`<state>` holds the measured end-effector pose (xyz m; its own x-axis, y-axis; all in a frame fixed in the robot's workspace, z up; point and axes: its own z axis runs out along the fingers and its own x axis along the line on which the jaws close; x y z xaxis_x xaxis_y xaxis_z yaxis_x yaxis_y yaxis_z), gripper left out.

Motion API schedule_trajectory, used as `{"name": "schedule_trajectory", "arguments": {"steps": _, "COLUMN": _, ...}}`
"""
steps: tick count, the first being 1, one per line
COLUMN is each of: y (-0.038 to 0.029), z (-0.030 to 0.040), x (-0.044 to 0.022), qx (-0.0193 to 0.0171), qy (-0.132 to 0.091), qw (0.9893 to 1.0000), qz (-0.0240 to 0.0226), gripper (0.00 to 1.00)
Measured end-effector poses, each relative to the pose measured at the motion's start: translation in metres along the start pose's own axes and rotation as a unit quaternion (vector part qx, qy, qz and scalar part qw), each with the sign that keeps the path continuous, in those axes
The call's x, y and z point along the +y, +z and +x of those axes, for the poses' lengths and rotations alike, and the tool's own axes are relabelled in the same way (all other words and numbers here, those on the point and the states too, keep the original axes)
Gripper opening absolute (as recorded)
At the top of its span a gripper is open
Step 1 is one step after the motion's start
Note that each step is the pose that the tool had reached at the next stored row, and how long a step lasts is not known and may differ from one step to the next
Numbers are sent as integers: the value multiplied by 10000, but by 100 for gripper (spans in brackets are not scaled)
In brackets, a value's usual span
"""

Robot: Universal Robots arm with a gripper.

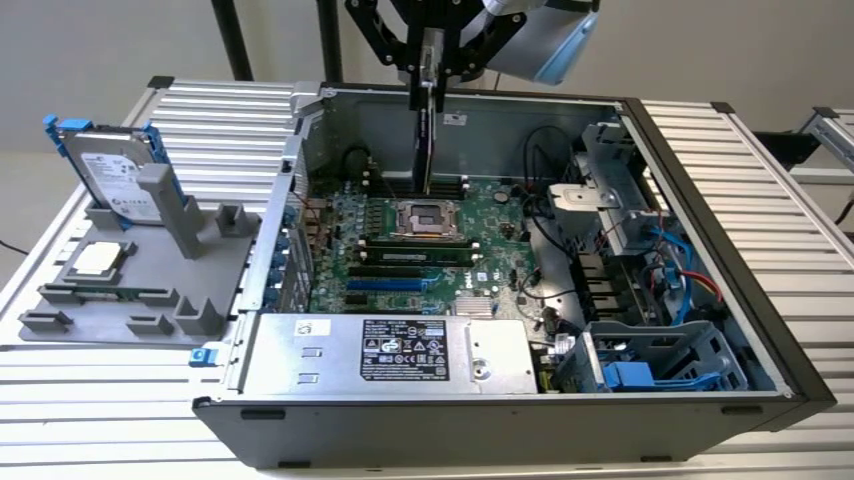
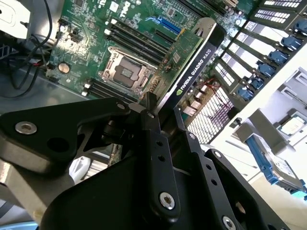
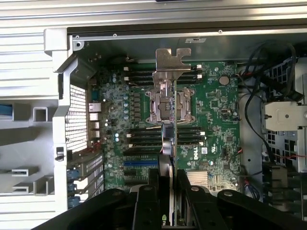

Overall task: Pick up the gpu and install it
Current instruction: 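Insert the gpu into the slot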

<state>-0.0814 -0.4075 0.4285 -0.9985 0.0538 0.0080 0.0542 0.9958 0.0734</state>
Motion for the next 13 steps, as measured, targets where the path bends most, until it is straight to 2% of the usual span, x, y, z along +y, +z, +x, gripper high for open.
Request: {"name": "schedule_trajectory", "arguments": {"steps": 13, "y": -5, "z": -24, "x": 2, "qx": 0, "qy": 0, "qw": 10000, "qz": 0, "gripper": 0}}
